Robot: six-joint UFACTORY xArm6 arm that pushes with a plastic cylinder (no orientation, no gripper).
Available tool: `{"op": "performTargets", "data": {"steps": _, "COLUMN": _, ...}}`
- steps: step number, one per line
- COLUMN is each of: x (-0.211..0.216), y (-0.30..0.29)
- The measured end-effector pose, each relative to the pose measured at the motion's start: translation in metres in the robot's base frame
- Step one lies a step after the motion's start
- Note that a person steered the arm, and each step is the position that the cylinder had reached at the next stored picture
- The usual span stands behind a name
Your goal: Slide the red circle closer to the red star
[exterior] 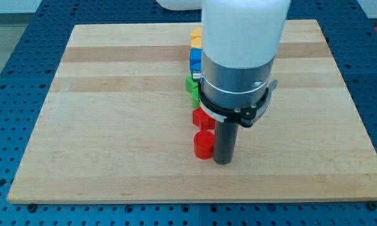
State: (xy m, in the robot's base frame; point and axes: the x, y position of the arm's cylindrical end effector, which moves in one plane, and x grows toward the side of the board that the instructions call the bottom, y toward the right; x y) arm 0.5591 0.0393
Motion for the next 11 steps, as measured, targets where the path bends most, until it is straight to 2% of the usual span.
{"op": "performTargets", "data": {"steps": 3, "x": 0.019, "y": -0.022}}
{"op": "performTargets", "data": {"steps": 8, "x": -0.003, "y": -0.024}}
{"op": "performTargets", "data": {"steps": 11, "x": -0.003, "y": 0.048}}
